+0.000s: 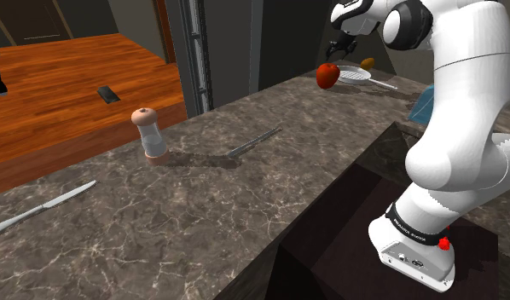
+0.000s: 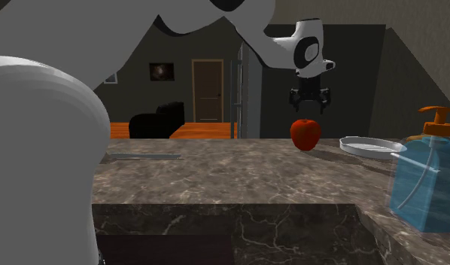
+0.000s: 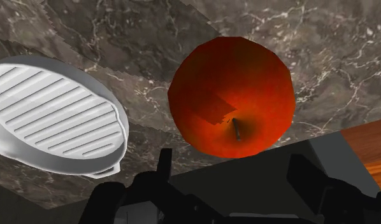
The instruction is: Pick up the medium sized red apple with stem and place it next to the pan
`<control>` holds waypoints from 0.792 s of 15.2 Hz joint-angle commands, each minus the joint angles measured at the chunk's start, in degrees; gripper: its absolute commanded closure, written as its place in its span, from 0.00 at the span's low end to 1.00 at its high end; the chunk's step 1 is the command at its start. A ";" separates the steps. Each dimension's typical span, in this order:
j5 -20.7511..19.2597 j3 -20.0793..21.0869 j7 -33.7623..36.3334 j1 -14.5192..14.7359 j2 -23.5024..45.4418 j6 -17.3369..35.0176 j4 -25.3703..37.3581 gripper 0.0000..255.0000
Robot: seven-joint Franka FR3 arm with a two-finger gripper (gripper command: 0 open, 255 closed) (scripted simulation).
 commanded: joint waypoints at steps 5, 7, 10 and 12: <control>-1.01 -0.85 0.27 0.73 -6.23 -2.64 -3.58 0.00; -1.01 -0.84 0.27 0.73 -6.24 -2.63 -3.59 0.00; -1.01 -0.84 0.27 0.73 -6.23 -2.64 -3.58 0.00; -1.01 -0.84 0.27 0.73 -6.23 -2.64 -3.58 0.00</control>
